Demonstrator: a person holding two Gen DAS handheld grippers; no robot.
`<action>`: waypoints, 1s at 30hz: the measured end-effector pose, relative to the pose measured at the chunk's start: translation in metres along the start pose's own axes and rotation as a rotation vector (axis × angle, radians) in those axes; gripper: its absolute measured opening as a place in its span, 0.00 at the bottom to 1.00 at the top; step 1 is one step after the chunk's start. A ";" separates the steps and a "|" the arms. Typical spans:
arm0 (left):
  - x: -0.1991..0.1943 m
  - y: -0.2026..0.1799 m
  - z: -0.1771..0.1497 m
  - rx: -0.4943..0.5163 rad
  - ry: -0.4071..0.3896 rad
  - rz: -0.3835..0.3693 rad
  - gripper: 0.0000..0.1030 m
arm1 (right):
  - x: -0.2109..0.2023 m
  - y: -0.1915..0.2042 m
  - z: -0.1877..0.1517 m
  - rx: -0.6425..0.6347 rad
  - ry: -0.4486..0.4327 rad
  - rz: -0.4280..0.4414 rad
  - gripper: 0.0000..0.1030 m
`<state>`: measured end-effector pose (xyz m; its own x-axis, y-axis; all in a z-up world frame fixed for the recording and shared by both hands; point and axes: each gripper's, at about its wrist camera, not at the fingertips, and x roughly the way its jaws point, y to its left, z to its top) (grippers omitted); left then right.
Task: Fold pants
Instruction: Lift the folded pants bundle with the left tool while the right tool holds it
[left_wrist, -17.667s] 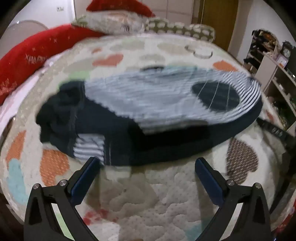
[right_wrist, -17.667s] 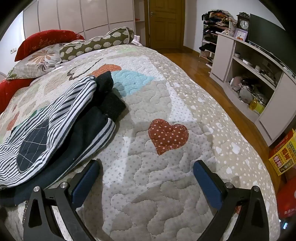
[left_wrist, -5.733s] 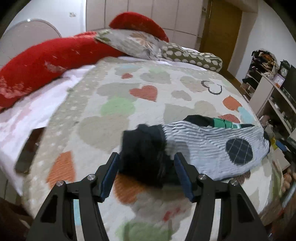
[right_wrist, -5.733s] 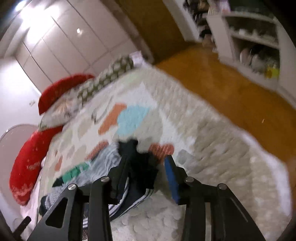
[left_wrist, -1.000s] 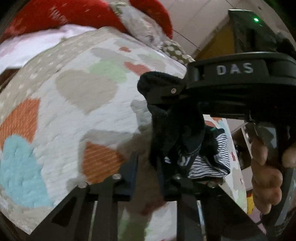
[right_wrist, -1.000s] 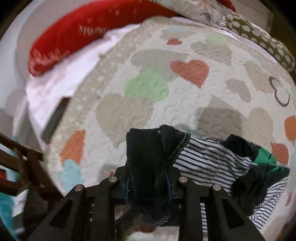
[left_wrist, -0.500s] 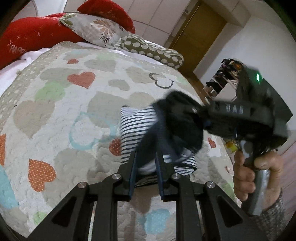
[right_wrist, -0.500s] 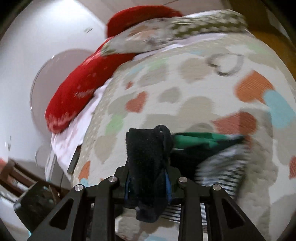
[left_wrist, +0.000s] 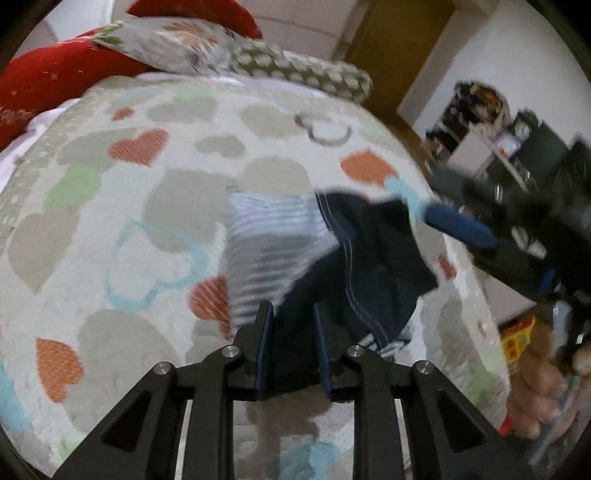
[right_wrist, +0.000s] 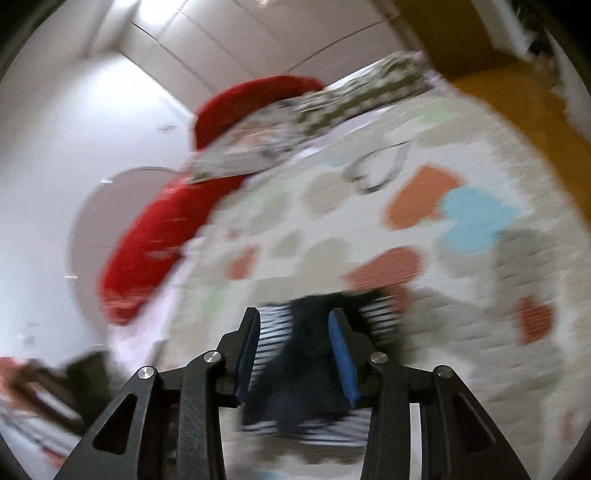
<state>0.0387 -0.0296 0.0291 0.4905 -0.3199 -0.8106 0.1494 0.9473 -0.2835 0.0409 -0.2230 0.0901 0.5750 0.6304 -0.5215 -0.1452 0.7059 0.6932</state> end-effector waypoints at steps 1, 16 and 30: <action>0.008 -0.002 -0.003 0.011 0.016 0.018 0.23 | 0.008 -0.001 -0.002 0.024 0.024 0.049 0.42; 0.008 0.059 0.018 -0.185 0.001 -0.035 0.67 | 0.009 -0.066 -0.026 0.220 -0.089 0.008 0.69; 0.046 0.041 0.067 -0.107 0.093 -0.180 0.34 | 0.054 -0.073 -0.025 0.202 0.037 0.056 0.36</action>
<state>0.1255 -0.0043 0.0144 0.3824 -0.4888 -0.7841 0.1330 0.8689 -0.4768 0.0626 -0.2324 -0.0005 0.5398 0.6809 -0.4949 -0.0091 0.5927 0.8054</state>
